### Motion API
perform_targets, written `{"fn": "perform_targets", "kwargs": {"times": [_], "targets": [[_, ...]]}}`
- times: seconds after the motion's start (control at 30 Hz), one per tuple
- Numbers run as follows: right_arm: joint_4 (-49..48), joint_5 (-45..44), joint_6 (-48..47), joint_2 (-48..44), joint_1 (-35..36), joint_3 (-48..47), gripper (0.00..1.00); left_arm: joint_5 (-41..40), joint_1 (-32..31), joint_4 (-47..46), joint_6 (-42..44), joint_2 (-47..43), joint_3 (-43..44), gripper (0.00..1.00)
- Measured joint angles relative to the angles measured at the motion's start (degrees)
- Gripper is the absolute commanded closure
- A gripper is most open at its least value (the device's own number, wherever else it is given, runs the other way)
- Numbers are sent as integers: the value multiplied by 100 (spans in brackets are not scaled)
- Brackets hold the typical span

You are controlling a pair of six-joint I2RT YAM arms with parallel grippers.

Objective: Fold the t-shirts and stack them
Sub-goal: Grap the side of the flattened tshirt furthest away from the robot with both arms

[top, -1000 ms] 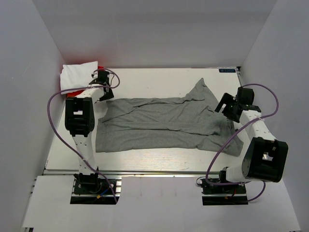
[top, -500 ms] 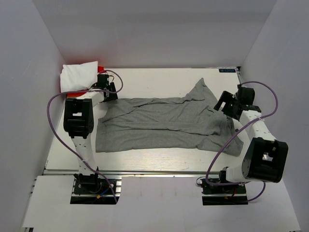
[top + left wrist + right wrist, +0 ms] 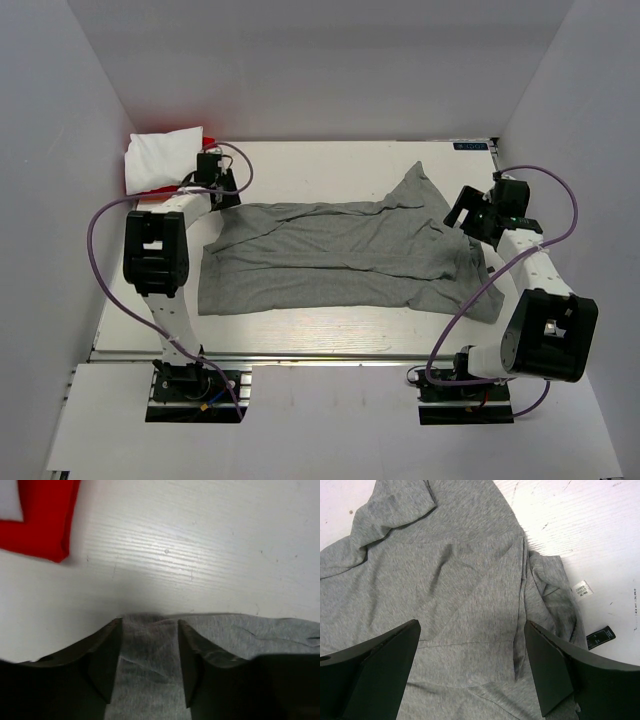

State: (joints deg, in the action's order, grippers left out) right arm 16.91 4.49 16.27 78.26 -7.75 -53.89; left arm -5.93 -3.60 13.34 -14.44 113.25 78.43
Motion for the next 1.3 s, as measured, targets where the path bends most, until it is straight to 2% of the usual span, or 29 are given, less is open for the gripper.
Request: {"fn": "perform_targets", "kwargs": {"times": [0.03,0.13,0.23,0.27,0.3,0.33,0.47,0.6,0.9,1.03,1.23,1.3], "targets": [[2,0,0,0,0,0,10,61,0,-11,-15,0,-74,48],[2,-2,0,0,0,0,10,162,0,20,-44,37,-197,51],[2,-2,-2,52,0,-26,10,216,0,20,-83,192,-164,64],[0,-2,-4,94,0,-57,10,221,0,33,-85,269,-140,83],[-7,0,-4,146,0,-96,10,225,0,39,-122,339,-122,97],[-13,0,-13,205,0,-144,10,210,0,35,-127,365,-79,100],[-42,4,-39,614,7,-540,10,260,0,28,-105,369,-50,100],[-42,33,-149,1408,66,-1355,10,173,0,-94,-122,367,-114,100],[249,247,-387,3674,501,-4148,12,-61,-11,-173,-131,332,-92,100],[446,391,-385,3897,730,-4232,18,-68,-11,-181,-131,330,-85,100],[658,485,-374,4039,868,-4229,21,-63,-11,-223,-129,256,-168,100],[673,470,-358,4118,881,-4227,27,-66,-9,-223,-131,227,-188,100]]}}
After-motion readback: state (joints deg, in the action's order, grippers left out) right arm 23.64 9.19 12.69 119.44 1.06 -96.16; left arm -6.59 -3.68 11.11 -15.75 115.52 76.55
